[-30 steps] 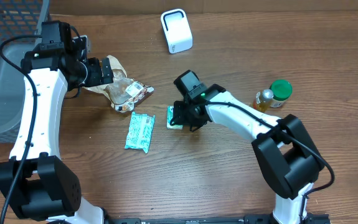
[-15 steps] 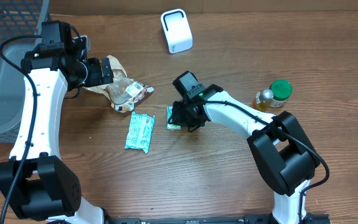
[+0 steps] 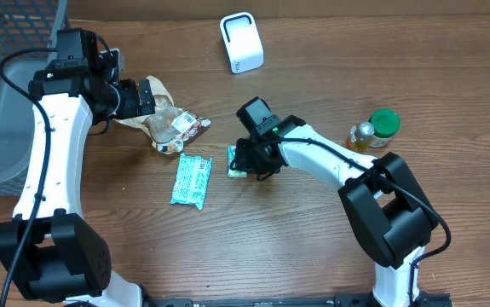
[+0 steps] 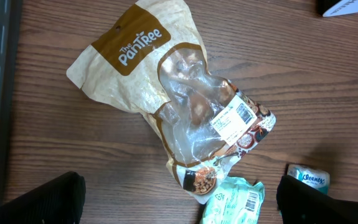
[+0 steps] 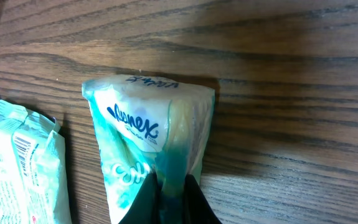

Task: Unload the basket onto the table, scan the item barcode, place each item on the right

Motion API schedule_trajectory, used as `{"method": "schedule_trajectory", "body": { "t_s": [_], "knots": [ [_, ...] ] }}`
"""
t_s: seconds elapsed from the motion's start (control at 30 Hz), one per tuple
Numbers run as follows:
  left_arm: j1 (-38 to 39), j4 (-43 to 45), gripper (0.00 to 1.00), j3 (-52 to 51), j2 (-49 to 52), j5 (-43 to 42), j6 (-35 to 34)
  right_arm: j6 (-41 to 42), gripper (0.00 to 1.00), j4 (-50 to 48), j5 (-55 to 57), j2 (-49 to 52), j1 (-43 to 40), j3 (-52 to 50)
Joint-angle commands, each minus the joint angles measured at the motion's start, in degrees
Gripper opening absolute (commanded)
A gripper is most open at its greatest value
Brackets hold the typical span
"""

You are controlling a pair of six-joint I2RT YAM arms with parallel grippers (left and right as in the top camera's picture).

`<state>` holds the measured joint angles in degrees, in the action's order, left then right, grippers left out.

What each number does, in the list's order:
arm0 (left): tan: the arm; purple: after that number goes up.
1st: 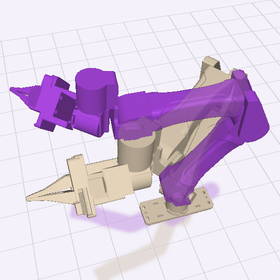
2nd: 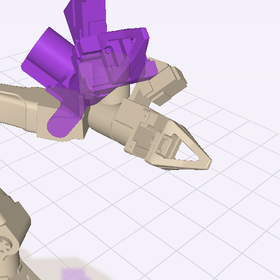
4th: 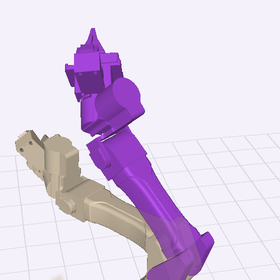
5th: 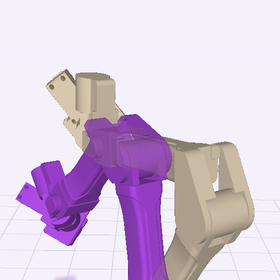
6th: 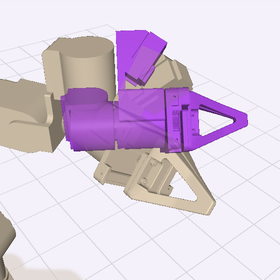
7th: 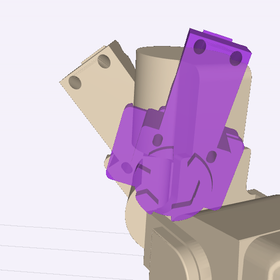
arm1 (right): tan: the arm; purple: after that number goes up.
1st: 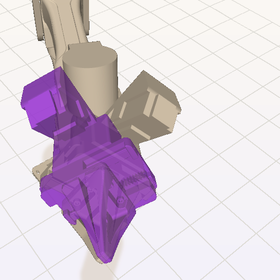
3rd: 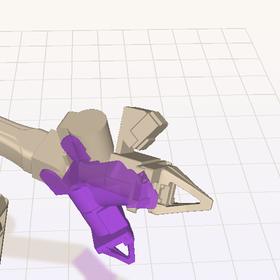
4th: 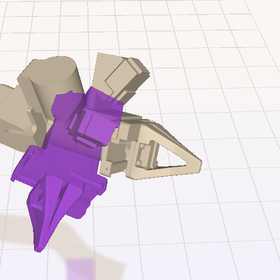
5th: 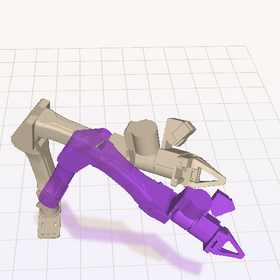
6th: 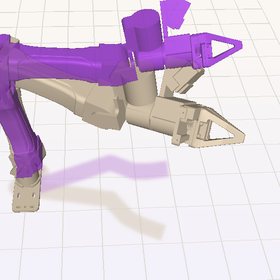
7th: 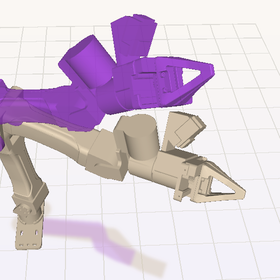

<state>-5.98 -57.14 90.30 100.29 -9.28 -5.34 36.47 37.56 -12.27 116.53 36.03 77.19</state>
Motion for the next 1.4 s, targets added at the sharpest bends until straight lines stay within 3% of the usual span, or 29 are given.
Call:
{"method": "schedule_trajectory", "body": {
  "t_s": [0.0,1.37],
  "knots": [
    [0.4,0.2,1.0,0.1,-0.2,-0.7,1.7,0.4,0.04,0.1,1.0,2.4,0.2,-0.3],
    [0.8,0.2,0.99,0.1,-0.2,-0.6,1.7,-0.9,0.04,-0.3,1.0,2.4,0.2,-0.3]
  ]
}}
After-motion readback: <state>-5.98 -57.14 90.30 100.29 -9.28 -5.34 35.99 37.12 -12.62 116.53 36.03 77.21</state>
